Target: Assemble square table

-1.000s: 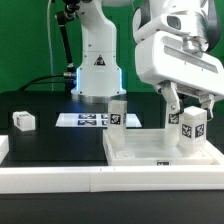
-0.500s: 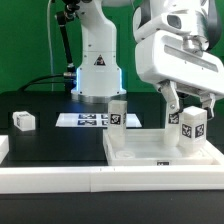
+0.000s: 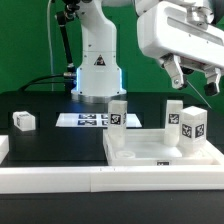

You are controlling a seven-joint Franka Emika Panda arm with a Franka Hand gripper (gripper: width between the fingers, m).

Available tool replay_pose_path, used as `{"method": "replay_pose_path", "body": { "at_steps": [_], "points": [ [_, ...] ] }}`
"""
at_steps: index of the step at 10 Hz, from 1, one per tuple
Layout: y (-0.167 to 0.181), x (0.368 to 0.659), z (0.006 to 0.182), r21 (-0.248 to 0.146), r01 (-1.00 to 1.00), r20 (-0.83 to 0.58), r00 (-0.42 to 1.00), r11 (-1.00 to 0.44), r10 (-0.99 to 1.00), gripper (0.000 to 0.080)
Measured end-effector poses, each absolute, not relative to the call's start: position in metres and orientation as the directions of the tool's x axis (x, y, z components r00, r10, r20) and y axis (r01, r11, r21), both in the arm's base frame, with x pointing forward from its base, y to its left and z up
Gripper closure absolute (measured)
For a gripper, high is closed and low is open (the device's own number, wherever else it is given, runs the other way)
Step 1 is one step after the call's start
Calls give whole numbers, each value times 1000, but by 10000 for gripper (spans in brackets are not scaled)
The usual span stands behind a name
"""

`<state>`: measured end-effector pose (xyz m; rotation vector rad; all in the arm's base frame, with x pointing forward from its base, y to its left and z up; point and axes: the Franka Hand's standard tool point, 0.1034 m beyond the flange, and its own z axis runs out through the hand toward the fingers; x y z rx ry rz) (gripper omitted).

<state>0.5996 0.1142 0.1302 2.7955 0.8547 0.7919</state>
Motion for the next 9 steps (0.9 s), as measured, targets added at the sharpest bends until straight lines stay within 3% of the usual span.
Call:
{"method": "replay_pose_path", "body": {
  "at_steps": [2,5,8,9],
  "points": [
    [118,598,127,235,498,428,718,-835,549,150],
    [132,590,118,129,504,274,809,-854,520,150],
    [124,585,118,67,529,56,845,-846,532,150],
    [122,591,119,68,528,47,846,-847,531,150]
  ]
}}
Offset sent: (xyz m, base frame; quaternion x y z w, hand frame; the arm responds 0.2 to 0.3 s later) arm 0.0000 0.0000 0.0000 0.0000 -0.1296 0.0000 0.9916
